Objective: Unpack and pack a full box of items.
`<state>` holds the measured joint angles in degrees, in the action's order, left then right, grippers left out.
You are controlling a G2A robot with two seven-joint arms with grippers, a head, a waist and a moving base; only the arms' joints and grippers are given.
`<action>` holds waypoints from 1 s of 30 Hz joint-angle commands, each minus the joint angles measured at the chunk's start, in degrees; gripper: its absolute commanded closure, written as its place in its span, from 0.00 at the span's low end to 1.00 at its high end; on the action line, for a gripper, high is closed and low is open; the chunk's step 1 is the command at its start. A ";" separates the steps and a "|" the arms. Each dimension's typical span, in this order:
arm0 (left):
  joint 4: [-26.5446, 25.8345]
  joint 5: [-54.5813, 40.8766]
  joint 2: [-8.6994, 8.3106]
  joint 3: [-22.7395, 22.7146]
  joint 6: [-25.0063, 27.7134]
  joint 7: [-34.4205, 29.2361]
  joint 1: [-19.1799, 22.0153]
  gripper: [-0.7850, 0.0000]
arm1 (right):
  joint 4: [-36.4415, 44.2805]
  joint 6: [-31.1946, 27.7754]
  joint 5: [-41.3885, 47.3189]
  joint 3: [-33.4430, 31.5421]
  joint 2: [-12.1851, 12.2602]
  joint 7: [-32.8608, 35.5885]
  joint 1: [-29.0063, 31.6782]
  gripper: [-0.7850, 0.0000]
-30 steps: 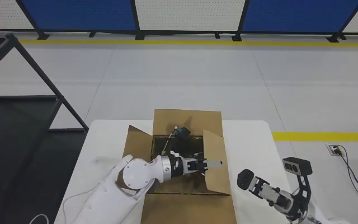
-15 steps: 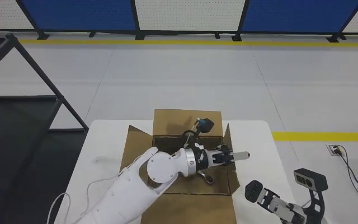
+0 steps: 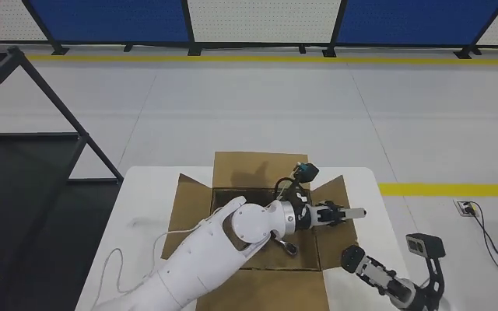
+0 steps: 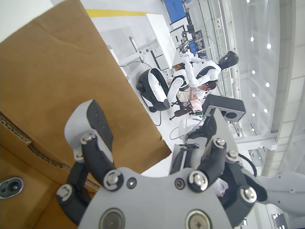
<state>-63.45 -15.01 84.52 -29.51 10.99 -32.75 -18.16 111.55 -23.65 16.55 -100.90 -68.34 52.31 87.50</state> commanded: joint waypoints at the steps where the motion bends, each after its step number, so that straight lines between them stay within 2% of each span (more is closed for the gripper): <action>1: 0.53 0.14 0.23 -0.68 0.90 0.01 -0.06 0.00 | -0.29 2.33 -1.85 0.20 0.06 -2.30 -0.48 0.00; 6: -0.20 1.08 -0.75 -5.01 3.07 0.30 -1.26 0.00 | -0.75 4.61 -3.44 0.04 0.21 -5.52 0.04 0.00; 11: -5.36 4.57 -3.96 -13.35 4.96 0.80 -5.56 0.00 | -1.29 8.92 -6.38 -0.40 0.40 -9.10 0.42 0.00; 14: -11.56 7.14 -6.61 -20.60 4.96 0.48 -10.56 0.00 | -1.50 11.05 -7.20 -0.24 0.53 -9.98 0.10 0.00; 18: -21.91 10.50 -9.93 -31.38 3.62 -0.67 -19.39 0.00 | -2.55 13.33 -7.51 0.07 0.80 -9.33 -1.21 0.00; 23: -33.42 12.80 -12.71 -42.99 2.30 -2.60 -30.48 0.00 | -3.21 14.55 -7.24 0.84 0.84 -10.12 -2.46 0.00; 30: -34.09 12.77 -12.84 -43.66 2.34 -2.75 -31.14 0.00 | -3.21 14.55 -7.24 0.84 0.84 -10.12 -2.46 0.00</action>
<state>-97.51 -2.24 71.68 -73.13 13.33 -35.50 -49.27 108.34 -9.10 9.31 -100.06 -67.50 42.19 85.04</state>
